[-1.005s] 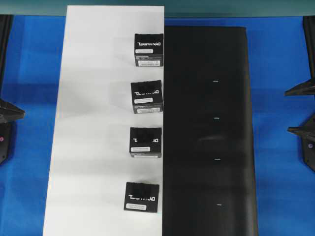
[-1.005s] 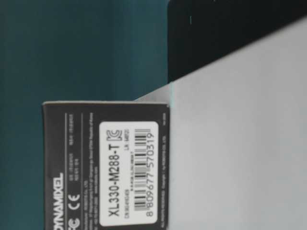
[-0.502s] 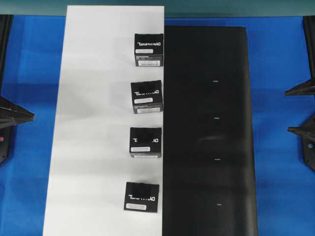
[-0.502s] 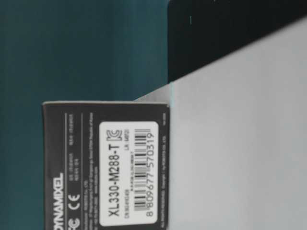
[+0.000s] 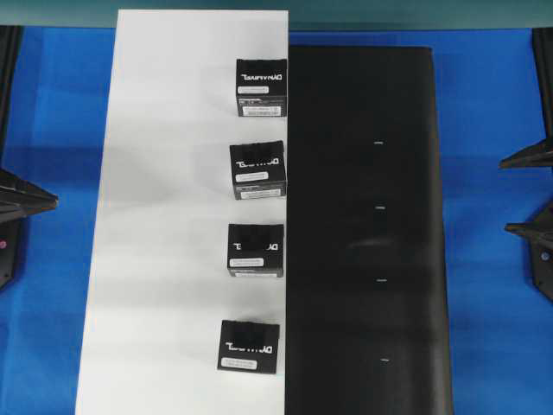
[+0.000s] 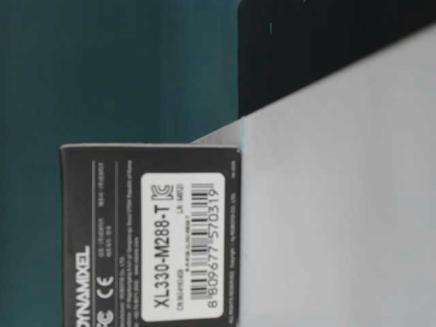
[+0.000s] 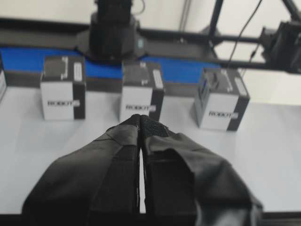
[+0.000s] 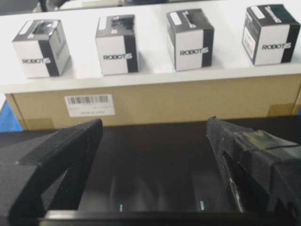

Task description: Place the box from the black base onto the white base.

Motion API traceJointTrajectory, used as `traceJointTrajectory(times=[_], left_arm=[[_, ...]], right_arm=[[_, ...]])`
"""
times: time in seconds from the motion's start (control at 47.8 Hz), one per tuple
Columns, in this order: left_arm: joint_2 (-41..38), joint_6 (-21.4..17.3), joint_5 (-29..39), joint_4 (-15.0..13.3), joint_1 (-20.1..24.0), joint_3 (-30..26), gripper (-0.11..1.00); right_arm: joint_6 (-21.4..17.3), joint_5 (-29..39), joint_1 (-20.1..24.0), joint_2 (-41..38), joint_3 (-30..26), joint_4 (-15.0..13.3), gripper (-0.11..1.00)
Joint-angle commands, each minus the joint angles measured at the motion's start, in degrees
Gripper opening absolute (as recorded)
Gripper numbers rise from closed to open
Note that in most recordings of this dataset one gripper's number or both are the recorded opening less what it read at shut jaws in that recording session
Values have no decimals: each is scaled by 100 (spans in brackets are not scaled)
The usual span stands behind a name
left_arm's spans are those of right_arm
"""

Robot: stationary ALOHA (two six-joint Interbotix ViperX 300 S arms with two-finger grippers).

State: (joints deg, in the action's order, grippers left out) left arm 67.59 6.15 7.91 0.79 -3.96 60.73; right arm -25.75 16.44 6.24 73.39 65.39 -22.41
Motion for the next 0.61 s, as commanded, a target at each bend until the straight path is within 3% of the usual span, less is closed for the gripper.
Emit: traceJointTrajectory(times=[0.0,0.586], left_arm=[[-53,9,-141,9,-9,-79,0],[70,88,-158,18,-9,-88,0]], right_arm=[[0,-35,9,-9,-26,-9,99],[0,-26,9,35,-44,-18,99]])
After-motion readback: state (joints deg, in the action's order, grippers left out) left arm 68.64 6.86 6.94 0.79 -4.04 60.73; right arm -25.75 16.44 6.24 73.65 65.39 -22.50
